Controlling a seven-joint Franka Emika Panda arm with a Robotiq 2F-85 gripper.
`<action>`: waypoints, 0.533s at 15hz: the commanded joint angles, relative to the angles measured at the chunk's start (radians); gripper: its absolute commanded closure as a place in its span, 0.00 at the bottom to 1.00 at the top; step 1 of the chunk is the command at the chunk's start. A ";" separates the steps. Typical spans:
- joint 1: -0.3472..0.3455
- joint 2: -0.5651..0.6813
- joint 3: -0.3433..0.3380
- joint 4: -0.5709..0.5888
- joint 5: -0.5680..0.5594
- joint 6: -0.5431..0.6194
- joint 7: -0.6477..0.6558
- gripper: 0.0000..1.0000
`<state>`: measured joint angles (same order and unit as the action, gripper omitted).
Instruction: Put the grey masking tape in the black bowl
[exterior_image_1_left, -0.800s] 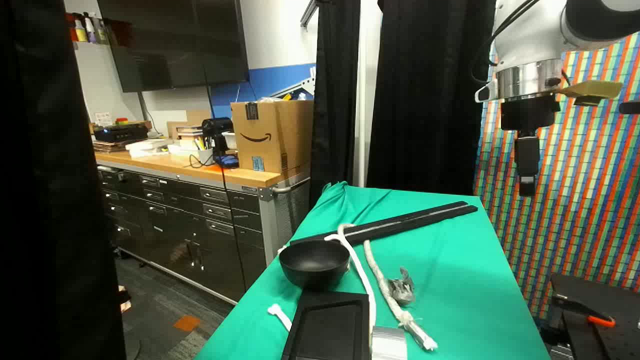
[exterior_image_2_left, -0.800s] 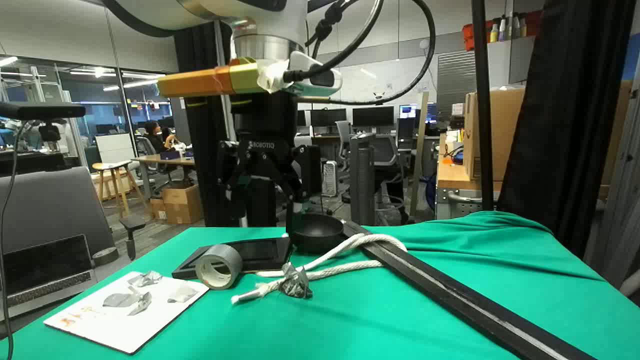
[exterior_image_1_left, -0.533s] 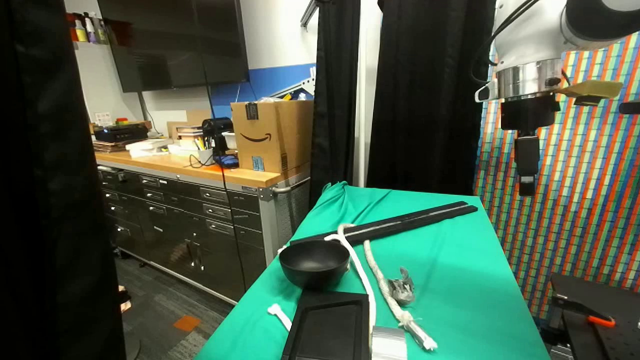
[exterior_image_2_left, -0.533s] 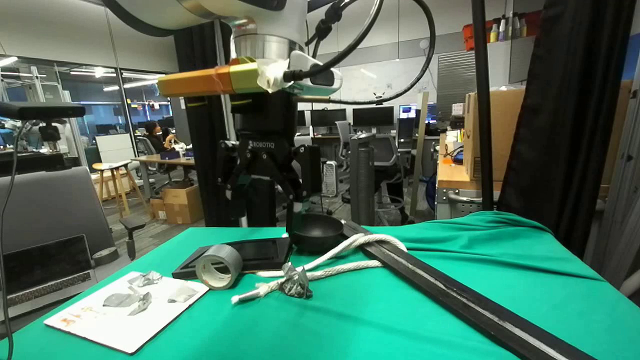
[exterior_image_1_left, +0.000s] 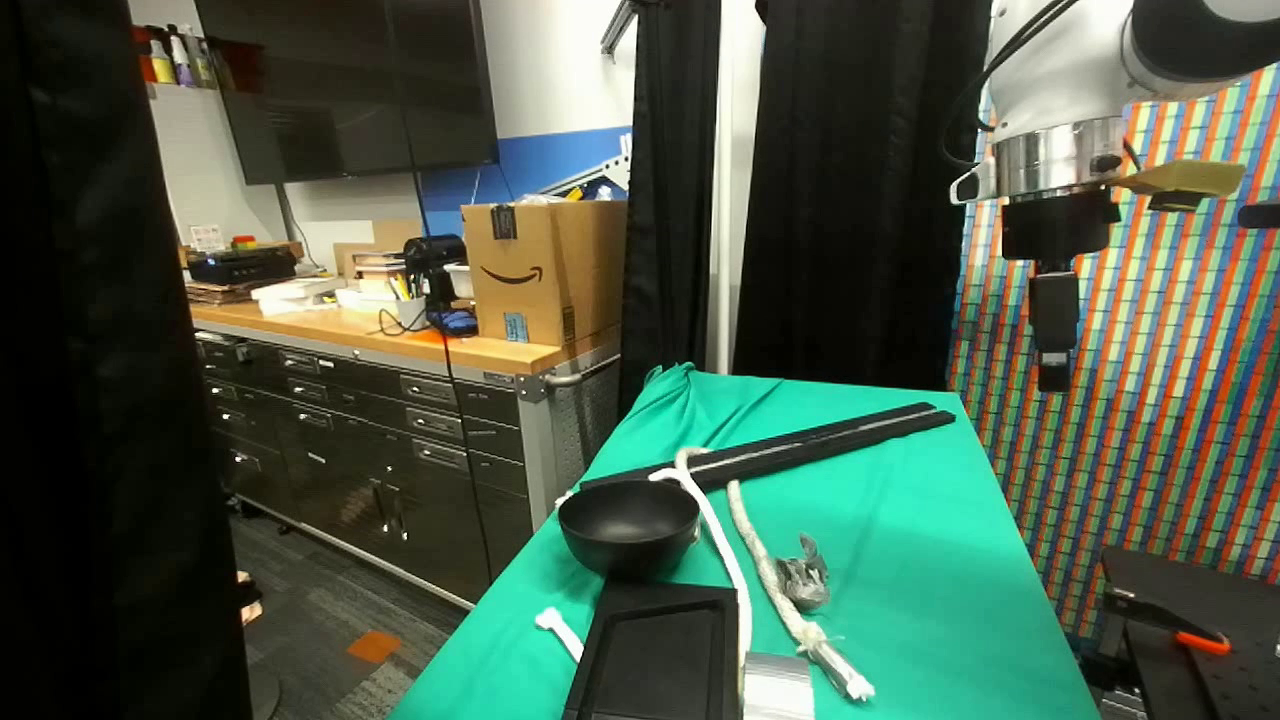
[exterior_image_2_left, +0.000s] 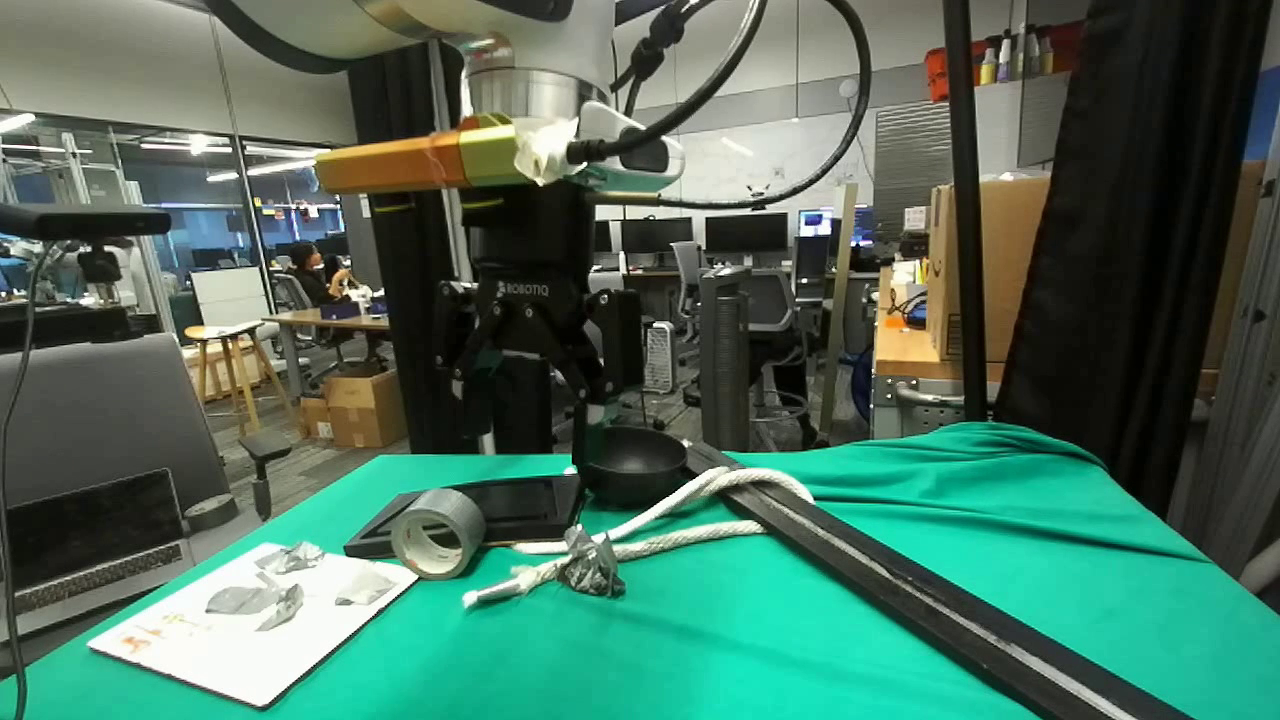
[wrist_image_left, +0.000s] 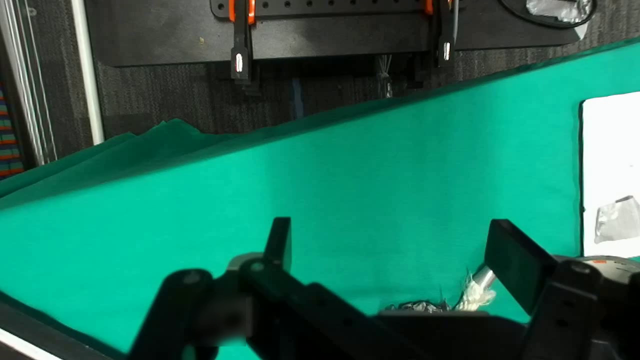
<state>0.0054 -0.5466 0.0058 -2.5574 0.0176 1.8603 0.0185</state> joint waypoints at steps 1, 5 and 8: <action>-0.001 0.000 0.001 0.001 0.000 -0.002 -0.001 0.00; -0.001 0.002 0.001 0.001 0.009 -0.010 0.009 0.00; 0.002 0.010 0.002 0.009 0.035 -0.046 0.026 0.00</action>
<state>0.0055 -0.5388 0.0058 -2.5612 0.0253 1.8490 0.0212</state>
